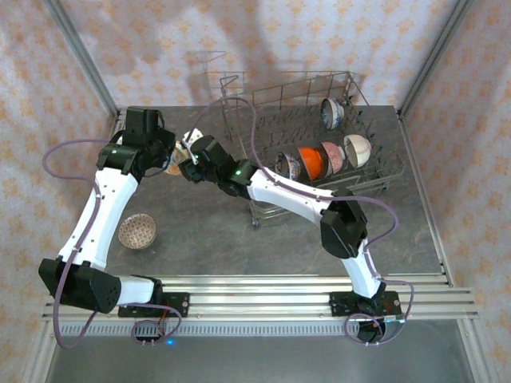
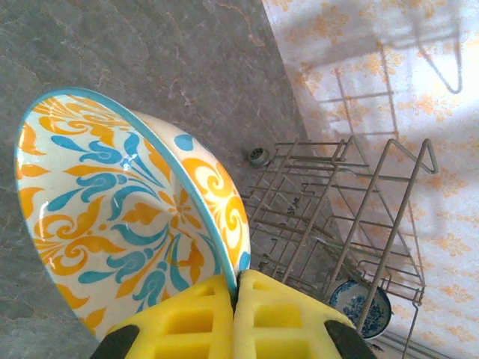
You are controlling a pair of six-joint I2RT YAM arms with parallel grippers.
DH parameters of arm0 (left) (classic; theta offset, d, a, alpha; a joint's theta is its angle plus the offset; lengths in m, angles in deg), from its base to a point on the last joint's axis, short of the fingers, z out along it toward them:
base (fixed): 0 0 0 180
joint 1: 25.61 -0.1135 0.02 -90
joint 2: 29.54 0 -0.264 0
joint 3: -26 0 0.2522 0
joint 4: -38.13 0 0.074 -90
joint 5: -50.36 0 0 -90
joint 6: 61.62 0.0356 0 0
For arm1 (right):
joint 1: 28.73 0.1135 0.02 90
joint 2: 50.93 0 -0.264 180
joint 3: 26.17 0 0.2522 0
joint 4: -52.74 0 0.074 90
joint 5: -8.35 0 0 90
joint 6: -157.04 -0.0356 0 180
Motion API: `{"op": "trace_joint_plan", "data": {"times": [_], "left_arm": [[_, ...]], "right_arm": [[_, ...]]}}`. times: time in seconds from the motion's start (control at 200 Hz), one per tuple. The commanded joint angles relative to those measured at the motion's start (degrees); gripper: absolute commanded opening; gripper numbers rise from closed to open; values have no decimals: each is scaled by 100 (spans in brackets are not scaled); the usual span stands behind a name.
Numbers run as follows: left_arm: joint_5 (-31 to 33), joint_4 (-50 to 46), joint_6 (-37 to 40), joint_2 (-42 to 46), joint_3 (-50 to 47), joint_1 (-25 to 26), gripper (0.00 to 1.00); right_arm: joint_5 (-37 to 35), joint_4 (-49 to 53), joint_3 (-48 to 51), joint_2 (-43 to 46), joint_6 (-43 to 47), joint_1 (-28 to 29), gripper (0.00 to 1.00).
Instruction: Load the bowls into the dish rack
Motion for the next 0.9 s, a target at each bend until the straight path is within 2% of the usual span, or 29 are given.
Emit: {"op": "trace_joint_plan", "data": {"times": [0.0,0.15,0.405,0.586,0.721,0.821,0.896], "left_arm": [[82,288,-125,-44,266,71,0],[77,283,-146,-58,271,77,0],[9,458,-230,-9,63,93,0],[-85,757,-212,73,-181,92,0],[-185,969,-158,115,-238,89,15],[-245,1275,-186,222,-329,97,36],[-239,1390,-132,303,-305,90,47]], "right_arm": [[-747,-368,-136,-53,-153,44,41],[-1280,-571,-46,-36,-267,43,30],[-1467,-966,169,147,-361,88,8],[-1630,-920,240,291,-471,92,0],[-1844,-669,197,393,-592,92,0],[-1958,-423,97,443,-655,80,0],[-2097,-189,19,468,-812,53,0]]}}
